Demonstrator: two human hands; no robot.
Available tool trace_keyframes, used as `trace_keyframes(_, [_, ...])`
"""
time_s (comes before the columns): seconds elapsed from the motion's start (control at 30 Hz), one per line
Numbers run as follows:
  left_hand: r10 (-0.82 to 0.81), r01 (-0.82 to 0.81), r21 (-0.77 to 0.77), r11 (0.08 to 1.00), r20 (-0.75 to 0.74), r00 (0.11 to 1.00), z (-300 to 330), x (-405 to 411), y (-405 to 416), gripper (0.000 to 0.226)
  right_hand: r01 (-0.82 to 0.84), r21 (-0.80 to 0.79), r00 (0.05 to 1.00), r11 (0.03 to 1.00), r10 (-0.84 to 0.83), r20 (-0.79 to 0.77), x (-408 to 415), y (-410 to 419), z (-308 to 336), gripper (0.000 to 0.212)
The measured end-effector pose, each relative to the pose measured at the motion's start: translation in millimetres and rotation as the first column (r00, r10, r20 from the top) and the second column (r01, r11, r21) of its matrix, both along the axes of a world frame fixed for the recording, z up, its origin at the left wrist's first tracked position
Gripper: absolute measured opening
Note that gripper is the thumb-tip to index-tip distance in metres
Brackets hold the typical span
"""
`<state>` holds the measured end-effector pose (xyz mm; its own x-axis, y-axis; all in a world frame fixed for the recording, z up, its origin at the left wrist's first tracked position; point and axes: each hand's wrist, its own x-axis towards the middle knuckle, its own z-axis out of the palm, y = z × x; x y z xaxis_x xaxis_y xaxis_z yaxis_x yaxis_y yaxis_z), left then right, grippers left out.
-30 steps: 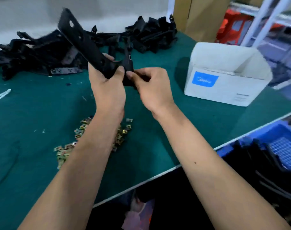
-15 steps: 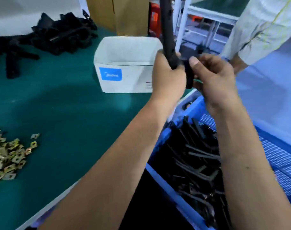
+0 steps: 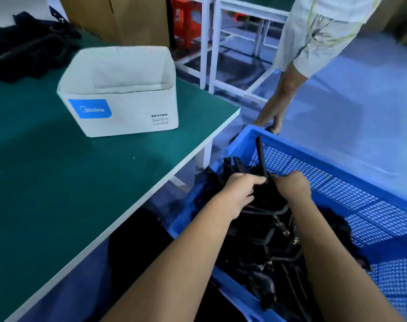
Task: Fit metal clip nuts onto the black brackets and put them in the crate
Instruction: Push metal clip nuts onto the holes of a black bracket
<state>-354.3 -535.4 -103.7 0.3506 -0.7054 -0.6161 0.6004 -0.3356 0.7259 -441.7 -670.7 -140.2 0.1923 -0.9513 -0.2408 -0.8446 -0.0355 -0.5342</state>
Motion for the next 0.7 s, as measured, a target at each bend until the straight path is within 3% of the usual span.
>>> trace_keyframes(0.1, [-0.022,0.022,0.008,1.0,0.011,1.0,-4,2,2,0.007,0.016,0.019,1.0,1.0,-0.017,0.02,0,-5,-3,0.04])
trace_keyframes(0.23, [0.008,-0.004,-0.02,1.0,0.199,0.98,5,12,1,0.048,0.031,-0.059,0.998,0.998,-0.027,0.062,5,-10,14,0.033])
trace_keyframes(0.4, [0.244,-0.146,-0.244,0.959,0.44,0.864,54,30,6,0.016,0.091,-0.368,0.965,0.925,0.009,0.262,30,8,61,0.03])
trace_keyframes(0.53, [0.471,-0.262,-0.437,0.86,0.486,0.736,98,61,36,0.013,-0.004,-0.544,0.876,0.839,0.265,0.403,79,58,109,0.019])
trace_keyframes(0.7, [0.664,-0.449,-0.49,0.747,0.523,0.534,139,117,117,0.015,-0.267,-0.67,0.632,0.693,0.65,0.421,157,159,152,0.014])
